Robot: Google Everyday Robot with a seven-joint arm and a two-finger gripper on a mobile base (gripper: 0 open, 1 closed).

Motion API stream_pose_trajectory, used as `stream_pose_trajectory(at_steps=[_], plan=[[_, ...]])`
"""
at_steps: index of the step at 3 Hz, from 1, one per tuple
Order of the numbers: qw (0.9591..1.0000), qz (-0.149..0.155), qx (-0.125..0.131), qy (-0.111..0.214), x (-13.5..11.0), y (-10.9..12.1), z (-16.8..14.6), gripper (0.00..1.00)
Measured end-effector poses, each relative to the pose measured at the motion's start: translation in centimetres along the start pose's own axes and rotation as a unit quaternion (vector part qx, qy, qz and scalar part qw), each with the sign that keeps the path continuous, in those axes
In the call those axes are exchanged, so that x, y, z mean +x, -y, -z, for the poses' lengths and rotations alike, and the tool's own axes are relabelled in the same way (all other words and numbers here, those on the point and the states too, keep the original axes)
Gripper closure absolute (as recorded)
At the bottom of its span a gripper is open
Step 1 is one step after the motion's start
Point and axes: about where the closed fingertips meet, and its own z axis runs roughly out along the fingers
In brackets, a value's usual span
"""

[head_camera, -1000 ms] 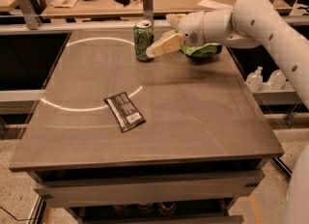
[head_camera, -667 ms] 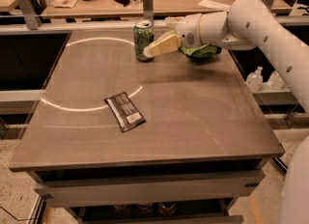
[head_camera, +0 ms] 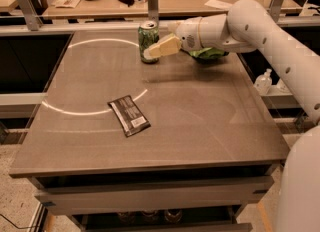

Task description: Move green can near rxbar chocolate

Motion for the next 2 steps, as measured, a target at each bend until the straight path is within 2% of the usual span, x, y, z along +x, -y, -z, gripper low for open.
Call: stream_pose_trajectory(at_steps=[2], plan=[[0.9993,-0.002,-0.037,0.007,-0.4,-0.9,-3.1,0.00]])
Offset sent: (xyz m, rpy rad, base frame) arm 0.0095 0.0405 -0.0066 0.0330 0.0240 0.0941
